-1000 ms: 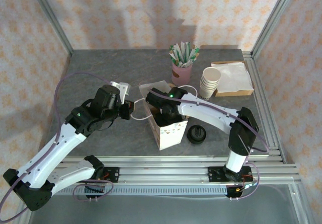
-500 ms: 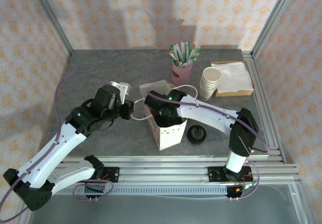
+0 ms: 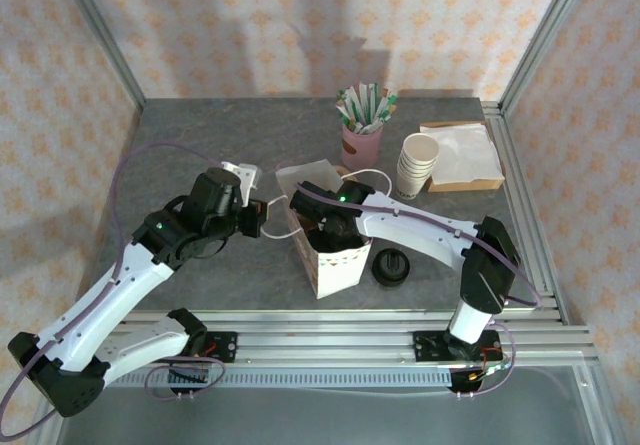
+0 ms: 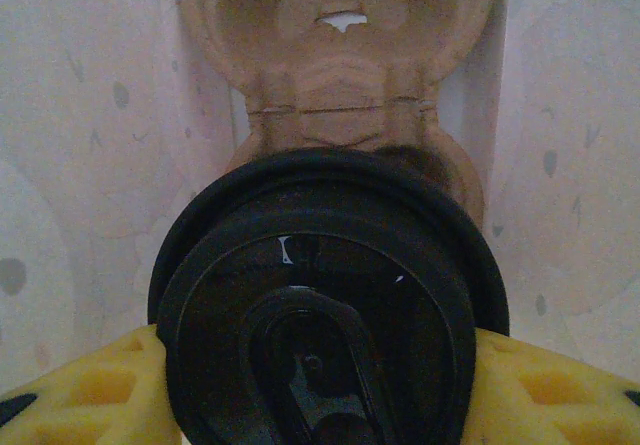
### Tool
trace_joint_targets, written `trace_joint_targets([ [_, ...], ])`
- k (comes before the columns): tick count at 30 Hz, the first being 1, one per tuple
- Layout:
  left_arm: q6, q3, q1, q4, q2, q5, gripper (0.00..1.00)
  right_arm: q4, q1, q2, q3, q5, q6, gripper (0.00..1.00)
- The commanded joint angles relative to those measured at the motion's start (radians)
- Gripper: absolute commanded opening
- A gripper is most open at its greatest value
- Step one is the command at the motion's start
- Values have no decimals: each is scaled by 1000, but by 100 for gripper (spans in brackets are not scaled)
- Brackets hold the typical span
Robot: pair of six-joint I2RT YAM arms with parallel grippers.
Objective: Pack the takeout coffee
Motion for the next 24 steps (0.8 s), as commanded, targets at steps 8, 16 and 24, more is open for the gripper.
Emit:
trace_joint_targets([
  [8, -9, 8, 6, 7, 12, -13, 2, 108, 41, 204, -223, -166, 19, 52],
  [16, -10, 9, 6, 2, 16, -13, 2, 76, 42, 237, -202, -93, 24, 52],
  [24, -15, 8, 6, 5, 20, -13, 2, 54, 47, 249, -206, -25, 26, 52],
])
